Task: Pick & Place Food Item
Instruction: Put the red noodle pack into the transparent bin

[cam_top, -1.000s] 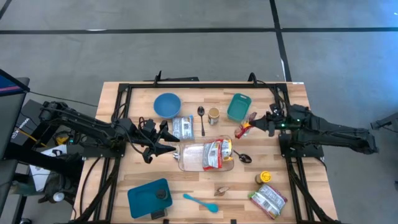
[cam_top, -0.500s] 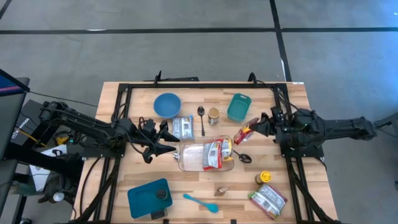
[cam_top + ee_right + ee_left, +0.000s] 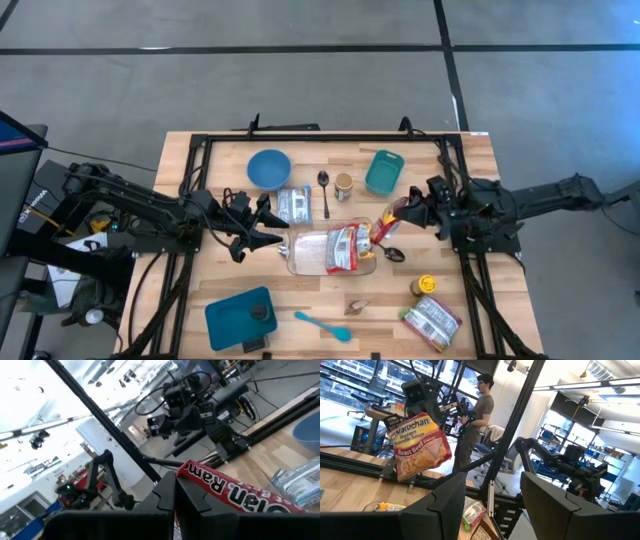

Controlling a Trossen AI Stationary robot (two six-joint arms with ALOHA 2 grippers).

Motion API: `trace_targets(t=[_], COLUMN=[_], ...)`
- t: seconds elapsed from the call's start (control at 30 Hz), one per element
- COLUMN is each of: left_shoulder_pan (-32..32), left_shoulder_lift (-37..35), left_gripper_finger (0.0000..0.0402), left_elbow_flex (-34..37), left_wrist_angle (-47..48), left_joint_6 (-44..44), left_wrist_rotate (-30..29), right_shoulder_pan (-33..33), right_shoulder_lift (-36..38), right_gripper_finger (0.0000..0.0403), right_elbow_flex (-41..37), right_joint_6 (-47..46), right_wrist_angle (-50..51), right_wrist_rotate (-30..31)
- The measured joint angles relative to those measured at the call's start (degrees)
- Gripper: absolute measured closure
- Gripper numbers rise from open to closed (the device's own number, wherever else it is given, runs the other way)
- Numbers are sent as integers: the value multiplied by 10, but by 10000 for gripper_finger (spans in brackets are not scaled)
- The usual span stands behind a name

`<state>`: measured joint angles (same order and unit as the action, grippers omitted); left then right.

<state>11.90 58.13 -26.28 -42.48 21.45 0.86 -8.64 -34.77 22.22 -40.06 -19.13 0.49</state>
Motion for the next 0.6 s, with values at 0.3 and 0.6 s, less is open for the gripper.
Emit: trace_targets(t=[0.3,0.6], left_shoulder_pan=[0,0], left_shoulder_lift=[0,0], left_gripper_finger=[216,216], left_elbow_flex=[0,0], left_wrist_angle=[0,0], left_joint_6=[0,0], left_wrist_rotate=[0,0], right_shoulder_pan=[-18,-22], right_shoulder_lift=[-131,-263], right_gripper_finger=[403,403], right_elbow_flex=[88,192], right_joint_6=[17,16], right_wrist_angle=[5,68], right_wrist_rotate=[-3,-19])
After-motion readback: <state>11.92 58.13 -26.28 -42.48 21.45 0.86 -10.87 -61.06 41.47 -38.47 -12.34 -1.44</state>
